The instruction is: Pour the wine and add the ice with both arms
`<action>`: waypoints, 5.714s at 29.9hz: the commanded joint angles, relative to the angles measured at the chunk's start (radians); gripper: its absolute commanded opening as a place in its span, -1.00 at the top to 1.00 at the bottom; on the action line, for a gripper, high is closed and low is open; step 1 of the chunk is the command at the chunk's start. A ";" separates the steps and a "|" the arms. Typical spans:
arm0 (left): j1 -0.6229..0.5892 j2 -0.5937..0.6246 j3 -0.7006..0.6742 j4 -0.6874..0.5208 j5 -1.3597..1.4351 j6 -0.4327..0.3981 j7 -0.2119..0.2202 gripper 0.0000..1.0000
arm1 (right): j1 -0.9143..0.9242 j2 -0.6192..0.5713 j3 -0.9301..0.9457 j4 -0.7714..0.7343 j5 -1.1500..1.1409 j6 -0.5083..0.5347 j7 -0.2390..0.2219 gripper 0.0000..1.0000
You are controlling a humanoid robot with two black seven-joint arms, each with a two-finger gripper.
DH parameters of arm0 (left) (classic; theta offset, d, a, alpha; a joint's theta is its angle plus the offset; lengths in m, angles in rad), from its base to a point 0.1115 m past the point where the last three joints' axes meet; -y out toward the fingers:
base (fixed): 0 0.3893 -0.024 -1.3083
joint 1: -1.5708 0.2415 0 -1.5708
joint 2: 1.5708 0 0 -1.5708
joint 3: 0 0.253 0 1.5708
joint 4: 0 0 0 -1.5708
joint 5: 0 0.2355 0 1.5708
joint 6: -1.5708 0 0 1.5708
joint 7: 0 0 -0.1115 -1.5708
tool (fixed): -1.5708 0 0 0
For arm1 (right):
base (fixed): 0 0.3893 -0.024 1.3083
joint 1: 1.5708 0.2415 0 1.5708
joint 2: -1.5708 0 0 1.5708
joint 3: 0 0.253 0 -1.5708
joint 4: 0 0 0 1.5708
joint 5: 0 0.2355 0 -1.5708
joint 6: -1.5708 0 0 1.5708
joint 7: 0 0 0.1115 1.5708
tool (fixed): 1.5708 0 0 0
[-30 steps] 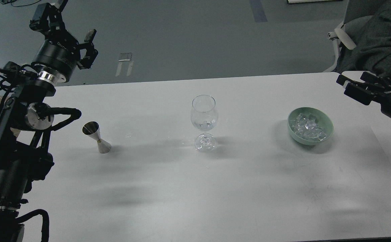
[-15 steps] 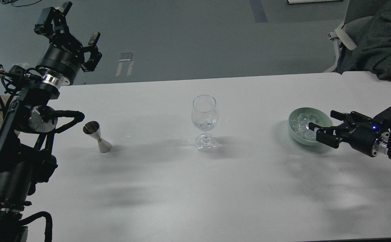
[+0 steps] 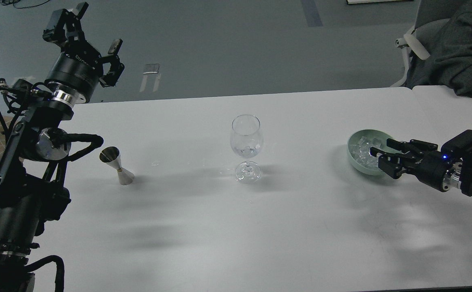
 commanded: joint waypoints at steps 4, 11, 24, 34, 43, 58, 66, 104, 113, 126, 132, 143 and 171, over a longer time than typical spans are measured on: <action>0.001 0.001 0.001 0.000 0.000 0.001 0.000 -0.96 | -0.001 0.018 -0.001 -0.003 0.000 0.000 0.000 -0.10; 0.001 0.001 0.001 -0.001 0.000 -0.001 -0.001 -0.96 | -0.001 0.020 -0.003 -0.004 0.002 0.001 -0.001 -0.08; 0.001 0.001 -0.001 -0.001 -0.002 -0.001 -0.003 -0.96 | -0.002 0.020 -0.004 -0.027 0.002 0.012 -0.010 0.41; 0.003 0.002 -0.001 -0.001 -0.011 -0.001 -0.003 -0.96 | 0.006 0.020 0.002 -0.018 0.014 0.041 -0.013 1.00; 0.001 0.002 0.001 -0.007 -0.015 -0.001 -0.001 -0.96 | 0.051 -0.167 0.094 0.244 0.028 0.044 -0.010 1.00; -0.006 0.001 0.002 -0.012 -0.015 0.004 0.000 -0.96 | 0.429 -0.348 0.089 0.619 0.083 0.230 -0.013 1.00; -0.003 0.001 0.004 -0.012 -0.014 0.007 0.003 -0.96 | 0.571 -0.184 -0.015 0.611 0.072 0.314 -0.013 1.00; 0.001 -0.007 0.001 -0.012 -0.017 0.001 0.003 -0.96 | 0.960 0.308 -0.466 0.281 0.083 0.687 -0.002 1.00; 0.003 -0.005 -0.006 -0.012 -0.017 0.001 0.000 -0.96 | 0.960 0.353 -0.472 0.257 0.083 0.690 -0.002 0.97; 0.003 -0.005 -0.007 -0.012 -0.017 0.001 0.000 -0.96 | 0.960 0.356 -0.478 0.255 0.084 0.689 -0.004 0.19; 0.003 -0.004 -0.009 -0.012 -0.017 0.001 0.000 -0.96 | 0.961 0.356 -0.478 0.255 0.084 0.686 -0.004 0.12; 0.003 0.006 -0.009 -0.012 -0.051 0.001 0.002 -0.96 | 1.033 0.315 -0.386 0.177 0.213 0.660 -0.018 -0.21; -0.261 -0.044 0.105 0.367 -0.032 0.022 -0.003 -0.96 | 0.592 0.497 0.465 -0.298 1.193 0.371 -0.076 -0.99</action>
